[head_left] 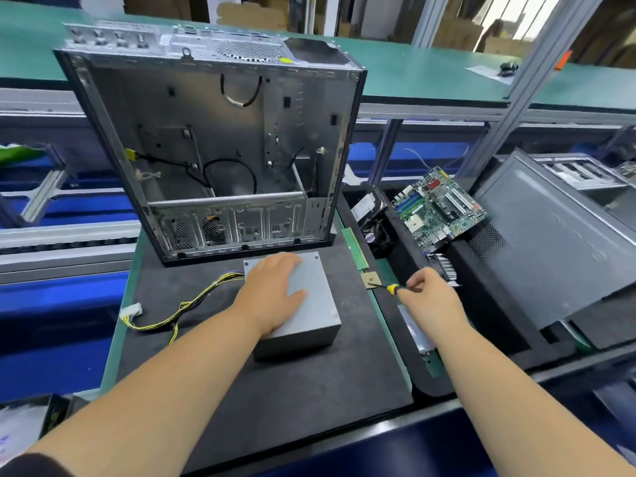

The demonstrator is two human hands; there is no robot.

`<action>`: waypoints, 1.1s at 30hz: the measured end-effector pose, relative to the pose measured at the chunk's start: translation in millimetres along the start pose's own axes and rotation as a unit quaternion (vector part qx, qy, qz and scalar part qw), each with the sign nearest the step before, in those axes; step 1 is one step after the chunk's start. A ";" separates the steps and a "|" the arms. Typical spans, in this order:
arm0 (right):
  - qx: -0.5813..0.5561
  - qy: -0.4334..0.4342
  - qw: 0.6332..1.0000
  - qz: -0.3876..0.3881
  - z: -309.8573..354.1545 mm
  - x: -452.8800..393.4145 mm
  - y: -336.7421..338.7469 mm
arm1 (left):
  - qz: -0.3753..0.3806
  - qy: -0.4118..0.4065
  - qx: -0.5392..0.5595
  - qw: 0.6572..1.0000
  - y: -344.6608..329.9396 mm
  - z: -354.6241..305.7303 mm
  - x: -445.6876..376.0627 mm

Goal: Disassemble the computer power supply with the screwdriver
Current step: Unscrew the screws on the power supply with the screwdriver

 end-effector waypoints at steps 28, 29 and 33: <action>-0.111 0.325 0.938 0.052 168.4 -20.0 -17.9 | -0.061 0.084 0.062 0.993 2.5 -5.4 -34.4; -0.110 0.324 0.938 0.062 166.5 -24.2 -20.9 | -0.053 0.073 0.063 0.994 -0.1 -10.7 -39.2; -0.115 0.332 0.932 0.087 161.4 -36.3 -23.7 | -0.065 0.098 0.078 0.990 -6.8 -13.7 -50.0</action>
Point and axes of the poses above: each hand's wrist, its own x-axis away from the middle knuckle, its own y-axis out of the back of the hand, z = x × y, the point moved 9 cm from there along -x, towards the middle knuckle, and after that the axes turned 1 degree about x, right-handed, at the moved point
